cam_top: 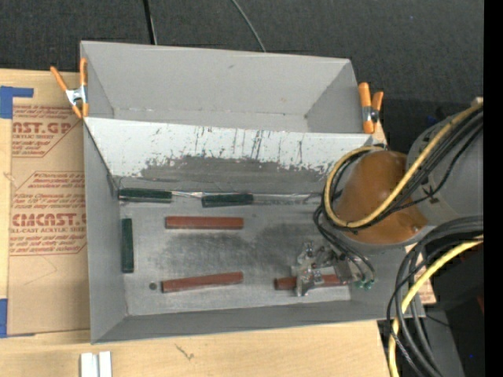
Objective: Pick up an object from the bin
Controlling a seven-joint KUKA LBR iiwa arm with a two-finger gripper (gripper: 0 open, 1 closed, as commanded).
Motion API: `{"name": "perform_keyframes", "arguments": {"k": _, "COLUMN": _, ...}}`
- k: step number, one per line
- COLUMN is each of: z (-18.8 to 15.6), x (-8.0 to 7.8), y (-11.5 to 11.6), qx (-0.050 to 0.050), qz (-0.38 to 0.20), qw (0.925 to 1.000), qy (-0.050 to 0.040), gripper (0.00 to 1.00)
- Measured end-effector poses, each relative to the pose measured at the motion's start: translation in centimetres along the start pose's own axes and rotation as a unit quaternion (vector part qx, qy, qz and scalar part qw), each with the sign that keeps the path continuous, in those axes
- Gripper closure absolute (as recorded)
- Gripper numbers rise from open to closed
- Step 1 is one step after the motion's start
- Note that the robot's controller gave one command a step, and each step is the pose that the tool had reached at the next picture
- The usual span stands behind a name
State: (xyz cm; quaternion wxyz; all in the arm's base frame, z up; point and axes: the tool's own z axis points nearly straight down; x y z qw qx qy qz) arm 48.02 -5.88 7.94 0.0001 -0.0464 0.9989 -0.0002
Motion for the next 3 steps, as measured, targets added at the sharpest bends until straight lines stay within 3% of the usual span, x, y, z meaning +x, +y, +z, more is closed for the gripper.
{"name": "perform_keyframes", "arguments": {"k": 1, "z": -10.0, "x": 0.1, "y": -2.4, "qx": 0.0, "qz": -0.014, "qw": 0.9999, "qy": -0.0003, "gripper": 1.0}}
{"name": "perform_keyframes", "arguments": {"k": 2, "z": -10.0, "x": 0.1, "y": -2.4, "qx": 0.0, "qz": -0.015, "qw": 0.9999, "qy": -0.0003, "gripper": 1.0}}
{"name": "perform_keyframes", "arguments": {"k": 3, "z": -18.1, "x": -0.9, "y": -2.7, "qx": 0.0, "qz": -0.015, "qw": 0.9999, "qy": 0.0001, "gripper": 1.0}}
